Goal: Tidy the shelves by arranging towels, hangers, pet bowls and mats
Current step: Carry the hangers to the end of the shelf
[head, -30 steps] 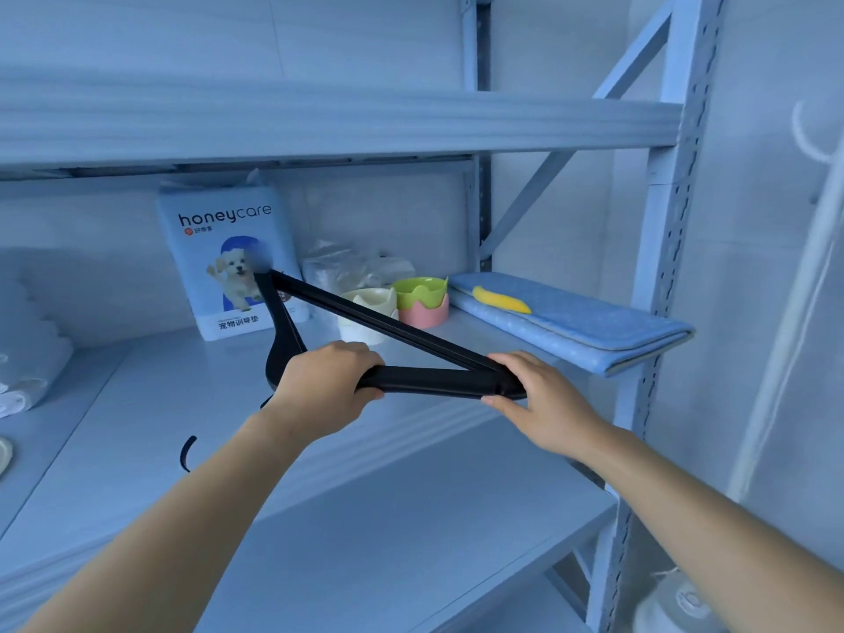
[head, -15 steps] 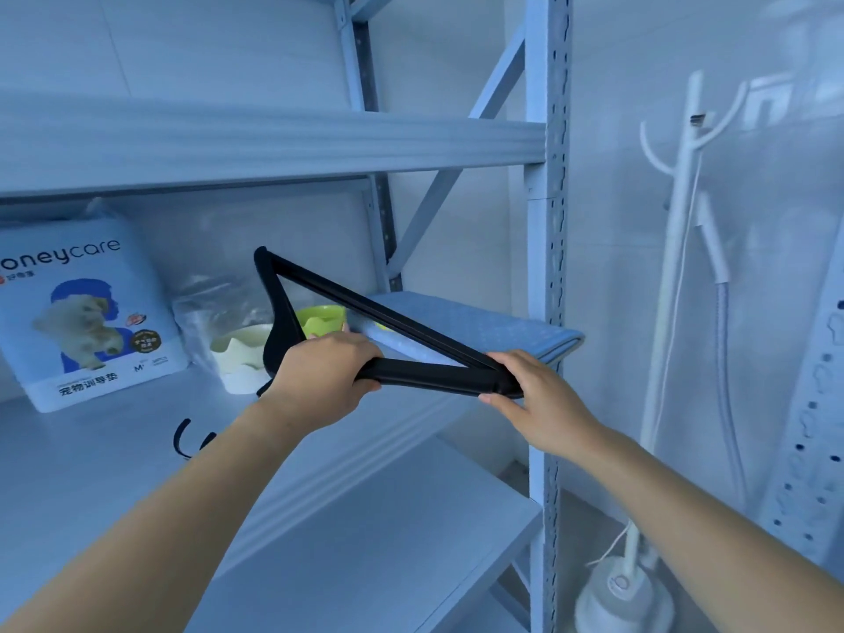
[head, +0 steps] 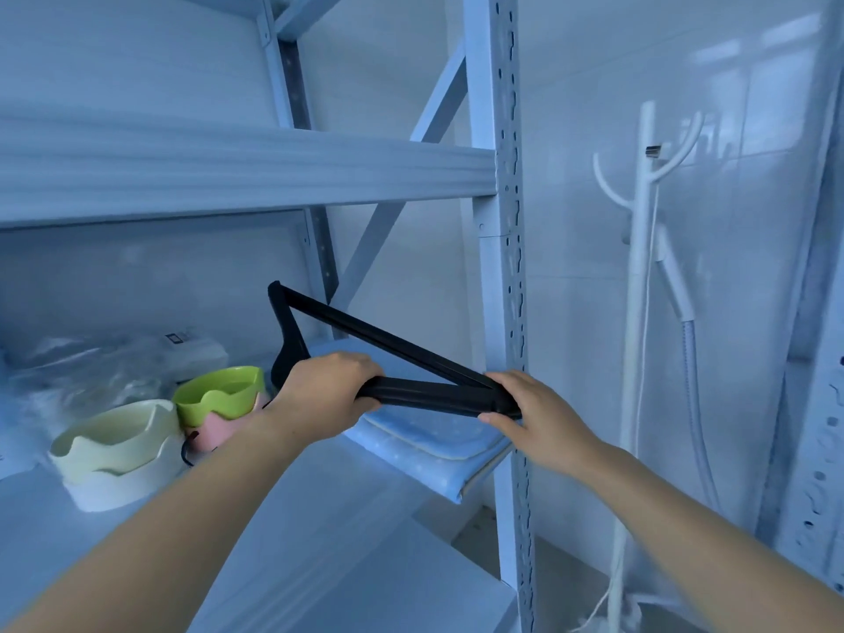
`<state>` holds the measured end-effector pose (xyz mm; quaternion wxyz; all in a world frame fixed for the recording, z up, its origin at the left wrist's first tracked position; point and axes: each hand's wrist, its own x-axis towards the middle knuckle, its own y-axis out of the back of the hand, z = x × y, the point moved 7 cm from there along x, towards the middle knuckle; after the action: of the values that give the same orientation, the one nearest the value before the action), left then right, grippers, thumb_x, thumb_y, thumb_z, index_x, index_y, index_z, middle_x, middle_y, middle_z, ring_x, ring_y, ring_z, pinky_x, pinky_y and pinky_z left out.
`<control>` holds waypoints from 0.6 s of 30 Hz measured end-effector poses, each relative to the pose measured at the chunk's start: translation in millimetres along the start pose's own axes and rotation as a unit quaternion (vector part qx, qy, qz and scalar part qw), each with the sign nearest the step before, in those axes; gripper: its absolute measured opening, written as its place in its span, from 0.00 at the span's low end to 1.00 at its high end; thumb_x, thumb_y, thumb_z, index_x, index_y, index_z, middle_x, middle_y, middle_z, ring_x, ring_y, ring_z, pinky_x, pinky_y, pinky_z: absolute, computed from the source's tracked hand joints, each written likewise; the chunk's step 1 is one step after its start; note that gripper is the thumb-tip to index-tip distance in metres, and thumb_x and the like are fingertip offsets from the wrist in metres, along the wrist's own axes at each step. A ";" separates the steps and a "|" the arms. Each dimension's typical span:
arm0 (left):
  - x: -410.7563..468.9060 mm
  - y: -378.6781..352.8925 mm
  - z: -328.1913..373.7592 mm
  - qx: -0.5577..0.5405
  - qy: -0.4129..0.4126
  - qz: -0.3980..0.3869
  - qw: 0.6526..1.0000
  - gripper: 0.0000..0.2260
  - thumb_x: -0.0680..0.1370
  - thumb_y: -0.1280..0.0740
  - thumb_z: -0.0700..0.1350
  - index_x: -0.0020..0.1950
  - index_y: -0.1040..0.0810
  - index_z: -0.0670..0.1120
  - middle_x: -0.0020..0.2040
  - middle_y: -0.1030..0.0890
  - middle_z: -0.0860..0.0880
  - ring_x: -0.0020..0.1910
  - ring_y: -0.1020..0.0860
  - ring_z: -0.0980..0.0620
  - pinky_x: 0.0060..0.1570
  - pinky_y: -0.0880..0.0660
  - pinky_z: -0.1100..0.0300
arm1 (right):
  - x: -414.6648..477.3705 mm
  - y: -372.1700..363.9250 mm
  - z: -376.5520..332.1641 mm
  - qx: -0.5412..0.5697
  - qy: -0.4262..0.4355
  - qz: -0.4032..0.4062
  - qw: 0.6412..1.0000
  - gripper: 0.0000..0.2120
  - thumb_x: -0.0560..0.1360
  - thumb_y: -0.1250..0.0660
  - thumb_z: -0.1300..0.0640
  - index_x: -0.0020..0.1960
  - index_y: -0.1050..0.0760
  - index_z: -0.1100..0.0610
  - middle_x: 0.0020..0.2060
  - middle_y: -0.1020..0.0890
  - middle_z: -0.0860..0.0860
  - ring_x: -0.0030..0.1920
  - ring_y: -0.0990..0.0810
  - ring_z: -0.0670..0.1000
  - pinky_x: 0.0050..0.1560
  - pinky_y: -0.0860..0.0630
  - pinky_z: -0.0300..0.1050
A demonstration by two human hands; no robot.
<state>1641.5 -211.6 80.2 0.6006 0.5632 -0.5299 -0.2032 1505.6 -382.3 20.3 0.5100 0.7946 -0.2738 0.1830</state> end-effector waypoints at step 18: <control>75.2 -83.5 -13.4 -0.065 0.044 -0.132 0.988 0.06 0.75 0.33 0.52 0.51 0.25 0.55 0.45 0.23 0.57 0.47 0.27 0.56 0.47 0.28 0.58 | 43.1 -30.4 71.8 -0.035 -0.036 -0.083 0.995 0.18 0.77 0.38 0.47 0.62 0.30 0.55 0.51 0.24 0.50 0.53 0.27 0.51 0.54 0.28 0.47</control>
<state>1709.2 -292.3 39.0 0.6266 0.5960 -0.4101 -0.2898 1559.2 -448.4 -6.4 0.5406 0.8024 -0.2314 0.1015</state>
